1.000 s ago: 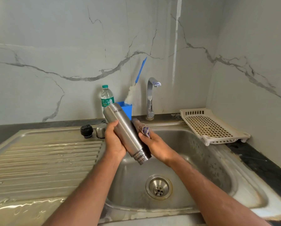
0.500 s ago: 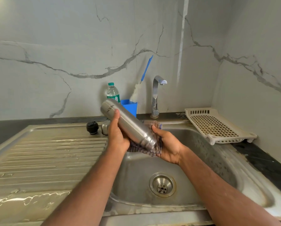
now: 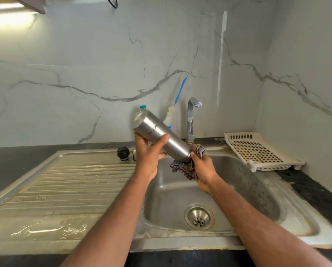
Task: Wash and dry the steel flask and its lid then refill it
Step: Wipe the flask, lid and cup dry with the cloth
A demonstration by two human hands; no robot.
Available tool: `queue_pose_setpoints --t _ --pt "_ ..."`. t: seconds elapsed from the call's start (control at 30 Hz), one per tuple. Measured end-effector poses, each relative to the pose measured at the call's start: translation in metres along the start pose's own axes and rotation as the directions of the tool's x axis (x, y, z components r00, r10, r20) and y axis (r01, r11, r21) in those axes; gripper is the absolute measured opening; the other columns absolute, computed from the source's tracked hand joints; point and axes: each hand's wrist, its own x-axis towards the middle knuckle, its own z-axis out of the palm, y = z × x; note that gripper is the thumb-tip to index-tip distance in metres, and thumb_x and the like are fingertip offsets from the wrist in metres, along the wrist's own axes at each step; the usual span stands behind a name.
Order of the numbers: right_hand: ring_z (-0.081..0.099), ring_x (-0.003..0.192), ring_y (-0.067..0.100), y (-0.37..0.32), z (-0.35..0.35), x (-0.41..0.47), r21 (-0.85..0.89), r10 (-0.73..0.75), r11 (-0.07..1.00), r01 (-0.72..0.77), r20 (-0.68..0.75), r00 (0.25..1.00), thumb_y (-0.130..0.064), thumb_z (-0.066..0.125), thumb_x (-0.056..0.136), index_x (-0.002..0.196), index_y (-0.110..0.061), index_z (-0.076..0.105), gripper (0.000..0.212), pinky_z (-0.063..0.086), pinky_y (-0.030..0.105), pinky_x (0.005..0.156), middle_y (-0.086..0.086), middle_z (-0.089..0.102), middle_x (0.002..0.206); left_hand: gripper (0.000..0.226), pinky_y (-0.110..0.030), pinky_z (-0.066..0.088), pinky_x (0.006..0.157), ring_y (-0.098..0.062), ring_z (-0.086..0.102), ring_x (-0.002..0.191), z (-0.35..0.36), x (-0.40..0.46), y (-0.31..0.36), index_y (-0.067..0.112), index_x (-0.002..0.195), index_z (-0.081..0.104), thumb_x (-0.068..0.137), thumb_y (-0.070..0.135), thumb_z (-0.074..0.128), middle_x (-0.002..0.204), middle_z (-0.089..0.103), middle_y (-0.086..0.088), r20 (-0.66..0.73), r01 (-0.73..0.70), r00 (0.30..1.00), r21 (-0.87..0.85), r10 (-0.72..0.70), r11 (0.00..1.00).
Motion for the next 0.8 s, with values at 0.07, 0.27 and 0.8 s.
queue_pose_setpoints --t 0.07,0.27,0.8 --pt "0.072 0.067 0.036 -0.001 0.002 -0.002 0.045 -0.016 0.999 0.018 -0.029 0.999 -0.019 0.049 0.107 0.122 -0.009 0.057 0.02 0.052 0.033 0.05 0.026 0.075 0.091 0.071 -0.05 0.063 0.076 -0.012 0.071 0.106 0.003 -0.005 0.011 0.026 0.134 0.047 0.078 0.01 0.087 0.119 0.064 0.002 0.022 0.002 1.0 0.123 -0.005 0.992" --pt "0.074 0.091 0.046 -0.011 -0.005 -0.005 0.277 -0.02 0.96 0.043 -0.085 0.996 -0.031 0.066 0.099 0.126 -0.015 0.057 0.033 0.06 0.058 0.08 0.021 0.072 0.111 0.046 -0.037 0.062 0.059 -0.029 0.075 0.095 -0.015 -0.024 0.034 0.018 0.122 0.063 0.081 0.018 0.083 0.12 0.072 -0.01 0.172 0.248 0.941 0.233 -0.291 0.94" --pt "0.07 0.104 0.033 0.0 0.024 -0.005 0.186 -0.022 0.982 0.017 0.026 0.999 -0.004 0.076 0.087 0.115 -0.015 0.067 0.031 0.062 0.052 0.079 0.015 0.072 0.112 0.124 -0.047 0.062 0.074 -0.054 0.063 0.114 -0.08 -0.05 0.061 0.005 0.141 0.053 0.051 0.088 0.072 0.13 0.062 -0.032 0.277 0.53 0.829 -0.111 -0.486 0.841"
